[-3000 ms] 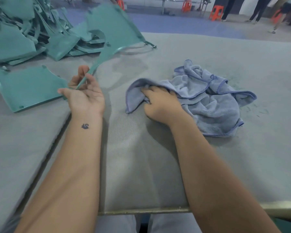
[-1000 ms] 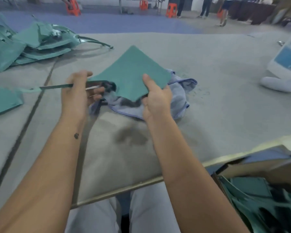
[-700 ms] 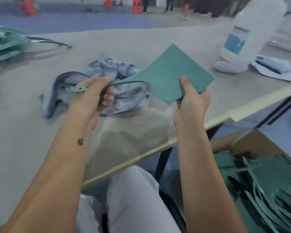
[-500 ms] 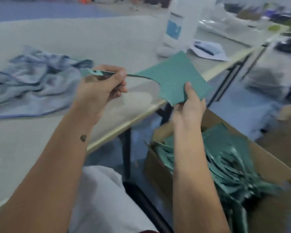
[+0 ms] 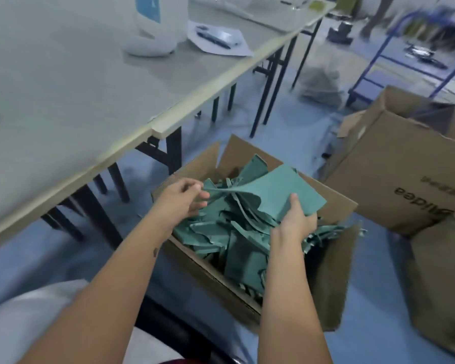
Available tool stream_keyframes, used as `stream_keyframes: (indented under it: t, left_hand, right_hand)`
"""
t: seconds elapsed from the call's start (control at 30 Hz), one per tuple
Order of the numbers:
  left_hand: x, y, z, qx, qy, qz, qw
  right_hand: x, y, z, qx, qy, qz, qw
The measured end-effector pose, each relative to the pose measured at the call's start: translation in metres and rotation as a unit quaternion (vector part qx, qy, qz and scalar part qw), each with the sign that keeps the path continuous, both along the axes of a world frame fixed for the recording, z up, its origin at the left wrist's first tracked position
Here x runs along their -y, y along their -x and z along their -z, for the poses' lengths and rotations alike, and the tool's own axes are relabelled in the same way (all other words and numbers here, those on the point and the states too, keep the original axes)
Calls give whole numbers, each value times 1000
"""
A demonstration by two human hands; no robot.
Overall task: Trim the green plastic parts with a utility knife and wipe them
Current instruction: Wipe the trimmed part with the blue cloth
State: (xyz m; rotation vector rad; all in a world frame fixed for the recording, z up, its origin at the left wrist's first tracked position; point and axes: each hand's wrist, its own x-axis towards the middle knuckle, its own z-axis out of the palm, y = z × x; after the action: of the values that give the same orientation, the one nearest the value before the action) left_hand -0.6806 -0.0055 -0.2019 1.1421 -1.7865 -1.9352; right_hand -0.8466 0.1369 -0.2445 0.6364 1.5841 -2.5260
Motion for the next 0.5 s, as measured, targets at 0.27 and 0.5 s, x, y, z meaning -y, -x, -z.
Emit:
stream_keyframes:
  t: [0.27, 0.5]
  left_hand:
    - [3, -11, 18, 144, -3, 119, 982]
    - [13, -9, -53, 69, 123, 182, 973]
  right_hand:
    - [6, -12, 30, -34, -584, -115, 803]
    - [80, -57, -35, -269, -423, -224, 836]
